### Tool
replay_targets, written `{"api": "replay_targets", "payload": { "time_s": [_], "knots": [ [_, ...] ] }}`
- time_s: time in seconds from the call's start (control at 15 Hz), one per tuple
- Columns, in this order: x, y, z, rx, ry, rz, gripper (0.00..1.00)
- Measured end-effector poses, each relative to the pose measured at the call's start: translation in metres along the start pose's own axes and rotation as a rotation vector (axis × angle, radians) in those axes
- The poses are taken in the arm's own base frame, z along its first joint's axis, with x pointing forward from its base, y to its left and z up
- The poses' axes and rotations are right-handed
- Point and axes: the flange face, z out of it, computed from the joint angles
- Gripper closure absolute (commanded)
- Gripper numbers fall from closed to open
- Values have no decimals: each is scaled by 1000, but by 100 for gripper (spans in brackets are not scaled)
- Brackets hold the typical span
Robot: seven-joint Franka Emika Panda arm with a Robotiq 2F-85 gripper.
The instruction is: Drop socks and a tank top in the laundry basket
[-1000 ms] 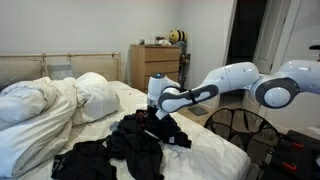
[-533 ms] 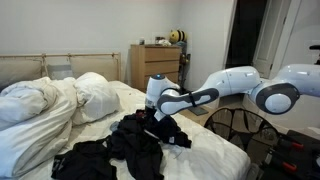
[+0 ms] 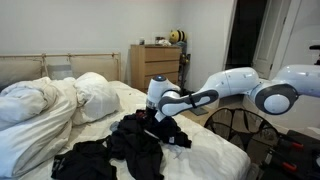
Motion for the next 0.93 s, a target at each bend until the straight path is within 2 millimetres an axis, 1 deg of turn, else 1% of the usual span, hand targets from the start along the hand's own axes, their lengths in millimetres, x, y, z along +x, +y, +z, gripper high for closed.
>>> {"api": "replay_targets", "payload": {
  "time_s": [0.07,0.13,0.2,0.27,0.33,0.47,0.67,0.73,0.93],
  "knots": [
    [0,3,1,-2,-1,3,28],
    [1,5,2,-4,0,4,34],
    [1,7,3,-7,0,5,44],
    [0,9,5,-9,-1,6,51],
    [0,10,6,-11,-2,6,60],
    [-1,11,9,-15,-6,5,73],
    [-4,12,12,-18,-13,4,97],
    [-4,12,12,-18,-13,4,100],
    [-4,12,12,-19,-13,3,100]
  ]
}}
